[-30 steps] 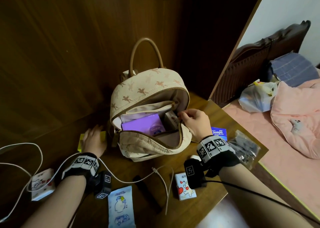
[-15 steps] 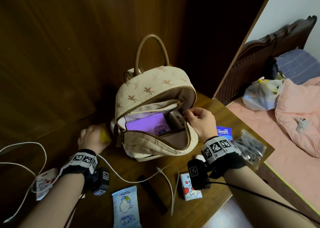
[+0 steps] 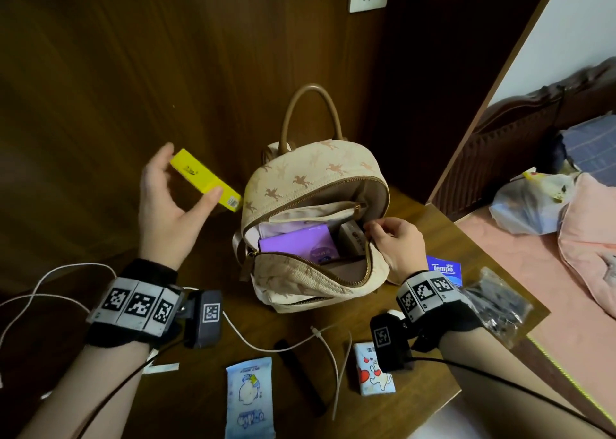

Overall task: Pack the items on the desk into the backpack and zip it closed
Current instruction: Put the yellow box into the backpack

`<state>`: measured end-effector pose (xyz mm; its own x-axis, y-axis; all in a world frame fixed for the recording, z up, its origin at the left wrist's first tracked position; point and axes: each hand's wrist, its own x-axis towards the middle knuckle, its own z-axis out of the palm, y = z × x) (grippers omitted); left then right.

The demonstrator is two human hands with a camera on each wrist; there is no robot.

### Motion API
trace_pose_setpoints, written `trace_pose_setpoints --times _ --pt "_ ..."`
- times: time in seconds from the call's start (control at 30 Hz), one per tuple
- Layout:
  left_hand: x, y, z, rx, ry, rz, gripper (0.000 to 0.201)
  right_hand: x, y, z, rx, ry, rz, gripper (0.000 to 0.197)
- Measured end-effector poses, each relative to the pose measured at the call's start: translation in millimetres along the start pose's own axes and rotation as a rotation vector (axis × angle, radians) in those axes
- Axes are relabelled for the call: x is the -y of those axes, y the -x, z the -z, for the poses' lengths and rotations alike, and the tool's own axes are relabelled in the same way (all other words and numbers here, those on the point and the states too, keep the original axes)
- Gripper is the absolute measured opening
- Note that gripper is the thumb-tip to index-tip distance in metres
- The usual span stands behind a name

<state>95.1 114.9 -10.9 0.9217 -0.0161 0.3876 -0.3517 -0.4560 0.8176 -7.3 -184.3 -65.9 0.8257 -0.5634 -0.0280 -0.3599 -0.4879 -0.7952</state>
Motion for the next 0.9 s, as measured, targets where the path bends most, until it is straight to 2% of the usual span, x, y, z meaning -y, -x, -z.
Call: trace_pose_setpoints --times 0.17,0.27,0.37,0.53,0.63,0.73,0.9 --pt "-49.4 5.4 -5.5 -0.055 0.113 -0.185 0.076 4.2 -1.3 2.7 0.032 0.002 -0.010 0.025" --pt "-73.0 11.3 -13.5 -0.066 0.155 -0.286 0.072 12.5 -1.5 10.1 0.058 0.043 0.051 0.030" --pt "-92.8 14.9 -26.6 0.016 0.165 -0.407 0.066 28.3 -0.1 21.9 0.078 0.045 0.154 0.033" --pt "-114.8 21.0 -51.0 0.118 0.088 -0.574 0.059 62.3 8.3 45.5 0.233 -0.113 0.338 0.036" --pt "-123.2 25.2 -56.8 0.126 0.062 -0.625 0.055 79.0 16.5 56.7 0.314 -0.274 0.404 0.032" --pt "-128.6 29.2 -60.0 0.170 0.013 -0.656 0.056 92.4 26.6 65.4 0.329 -0.375 0.501 0.033" --pt "-129.0 38.6 -64.8 0.215 -0.009 -0.671 0.067 98.6 32.7 71.4 0.361 -0.470 0.471 0.045"
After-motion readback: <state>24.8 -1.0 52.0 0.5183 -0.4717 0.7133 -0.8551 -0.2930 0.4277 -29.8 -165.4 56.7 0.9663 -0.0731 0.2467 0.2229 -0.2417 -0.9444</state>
